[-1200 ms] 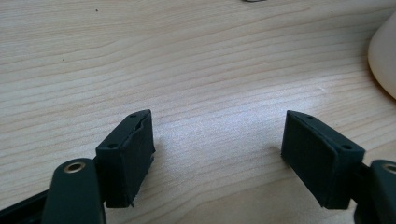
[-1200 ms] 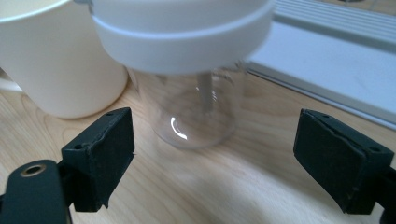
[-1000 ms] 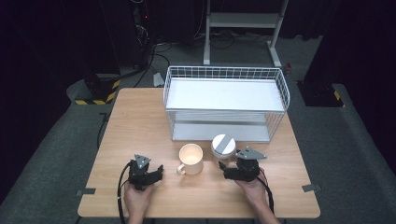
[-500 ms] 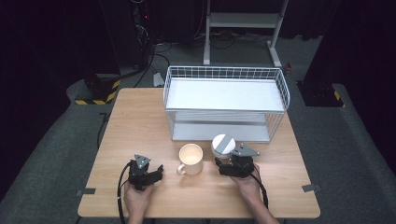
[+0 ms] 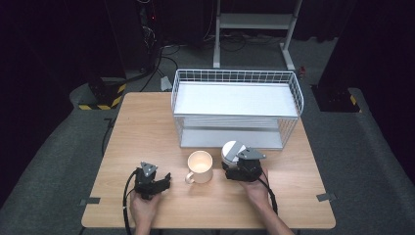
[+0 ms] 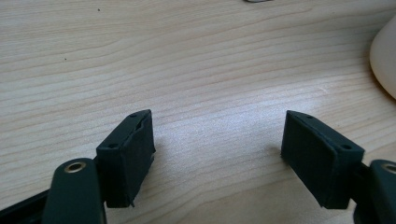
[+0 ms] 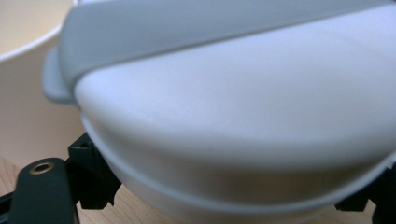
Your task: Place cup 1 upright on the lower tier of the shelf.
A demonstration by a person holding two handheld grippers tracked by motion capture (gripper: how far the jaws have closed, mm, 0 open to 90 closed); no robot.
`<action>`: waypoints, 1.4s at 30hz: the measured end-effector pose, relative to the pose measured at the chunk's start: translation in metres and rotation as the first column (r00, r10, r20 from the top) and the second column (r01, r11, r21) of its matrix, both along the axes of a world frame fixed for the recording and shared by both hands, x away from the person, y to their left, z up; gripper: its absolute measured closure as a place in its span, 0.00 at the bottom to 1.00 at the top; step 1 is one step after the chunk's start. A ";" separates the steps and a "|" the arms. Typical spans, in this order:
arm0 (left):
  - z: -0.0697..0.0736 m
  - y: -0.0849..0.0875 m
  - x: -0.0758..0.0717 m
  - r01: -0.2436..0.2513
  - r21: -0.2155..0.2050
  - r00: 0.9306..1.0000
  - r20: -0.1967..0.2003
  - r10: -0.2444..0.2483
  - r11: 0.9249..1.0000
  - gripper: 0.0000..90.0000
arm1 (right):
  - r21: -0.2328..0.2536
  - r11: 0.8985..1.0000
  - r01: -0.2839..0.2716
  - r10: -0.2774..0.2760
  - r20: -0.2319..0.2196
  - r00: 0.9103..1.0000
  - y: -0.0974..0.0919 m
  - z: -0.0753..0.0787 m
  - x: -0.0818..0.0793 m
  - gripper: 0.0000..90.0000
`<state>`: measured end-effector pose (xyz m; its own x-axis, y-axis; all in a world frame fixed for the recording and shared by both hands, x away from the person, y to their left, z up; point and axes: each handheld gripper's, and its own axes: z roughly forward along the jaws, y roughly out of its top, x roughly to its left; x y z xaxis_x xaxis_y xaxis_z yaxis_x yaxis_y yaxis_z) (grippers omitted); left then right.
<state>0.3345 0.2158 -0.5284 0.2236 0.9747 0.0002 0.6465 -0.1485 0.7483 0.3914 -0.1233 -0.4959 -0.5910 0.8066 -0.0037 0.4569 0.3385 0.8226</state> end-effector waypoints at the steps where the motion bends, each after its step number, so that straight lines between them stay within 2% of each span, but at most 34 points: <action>1: 0.000 0.000 0.000 0.002 -0.001 1.000 -0.004 -0.002 1.000 0.29 | -0.002 1.000 -0.007 0.007 0.008 1.000 0.000 0.001 0.001 0.17; 17: 0.000 0.000 0.000 0.004 -0.002 1.000 -0.004 -0.004 1.000 0.28 | -0.002 1.000 0.009 -0.008 0.030 1.000 0.006 -0.002 0.005 0.20; 24: 0.000 0.000 0.000 0.003 -0.003 1.000 -0.003 -0.003 1.000 0.28 | -0.030 0.999 -0.015 0.016 0.039 0.999 0.009 -0.001 0.006 0.21; 28: 0.000 0.001 0.000 0.007 -0.001 1.000 -0.005 -0.007 1.000 0.28 | -0.025 0.999 -0.029 0.030 0.045 0.999 0.011 0.003 0.008 0.21; 42: 0.000 0.001 0.000 0.007 -0.001 1.000 -0.005 -0.007 1.000 0.28 | 0.000 1.000 0.004 -0.004 0.028 1.000 -0.001 0.017 0.029 0.21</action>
